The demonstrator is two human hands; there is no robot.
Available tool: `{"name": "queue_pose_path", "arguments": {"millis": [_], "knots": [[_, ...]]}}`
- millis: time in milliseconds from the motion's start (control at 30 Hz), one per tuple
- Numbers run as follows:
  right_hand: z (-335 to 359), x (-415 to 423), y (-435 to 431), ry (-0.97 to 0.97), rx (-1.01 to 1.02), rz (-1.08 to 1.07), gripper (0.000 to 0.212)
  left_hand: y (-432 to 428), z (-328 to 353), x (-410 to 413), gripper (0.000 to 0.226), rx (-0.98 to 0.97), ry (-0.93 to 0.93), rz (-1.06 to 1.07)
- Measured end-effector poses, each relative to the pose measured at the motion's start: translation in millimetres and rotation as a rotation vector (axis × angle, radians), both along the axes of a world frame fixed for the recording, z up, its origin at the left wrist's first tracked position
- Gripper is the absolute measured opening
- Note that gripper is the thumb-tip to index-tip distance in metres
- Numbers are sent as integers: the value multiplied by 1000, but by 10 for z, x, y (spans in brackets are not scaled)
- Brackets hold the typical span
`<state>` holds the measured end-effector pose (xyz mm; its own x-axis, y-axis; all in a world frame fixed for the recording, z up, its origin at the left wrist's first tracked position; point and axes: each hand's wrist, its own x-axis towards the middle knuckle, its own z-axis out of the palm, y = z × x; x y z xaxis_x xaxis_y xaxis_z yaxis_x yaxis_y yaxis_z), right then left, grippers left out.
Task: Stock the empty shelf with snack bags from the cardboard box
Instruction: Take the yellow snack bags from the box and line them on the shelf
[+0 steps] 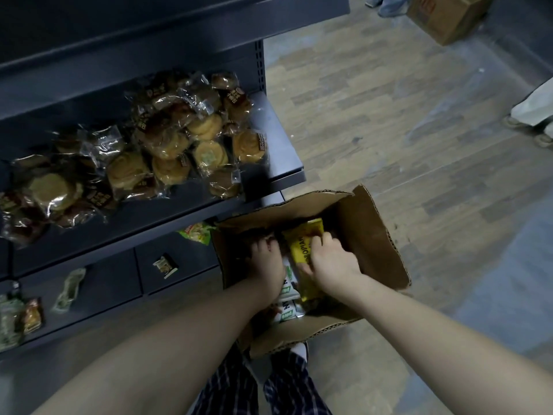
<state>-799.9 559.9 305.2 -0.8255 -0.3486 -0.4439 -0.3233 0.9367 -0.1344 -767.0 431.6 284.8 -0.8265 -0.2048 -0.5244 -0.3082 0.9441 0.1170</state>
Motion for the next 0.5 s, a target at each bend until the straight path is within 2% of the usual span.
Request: {"name": "queue_pose_path", "arguments": {"millis": [67,133,233,400,467,500], "knots": [[-94,11,-7,21,24,14,64,23,-65,28,76,14,-35,55],[-199,-14,9,-90,26,13,79,13,-173,71,89,12,-50,83],[-374,-54,37,-274,52,-4,85,-41,-361,115,98,35,-68,48],[-464,-80,-57,-308,170,26,90,-196,-594,132,94,81,-111,-12],[-412,-134,-115,-252,194,52,88,-232,-554,67,84,96,-89,-12],[-381,-155,-157,-194,195,74,86,-213,-513,24,73,102,10,28]]}}
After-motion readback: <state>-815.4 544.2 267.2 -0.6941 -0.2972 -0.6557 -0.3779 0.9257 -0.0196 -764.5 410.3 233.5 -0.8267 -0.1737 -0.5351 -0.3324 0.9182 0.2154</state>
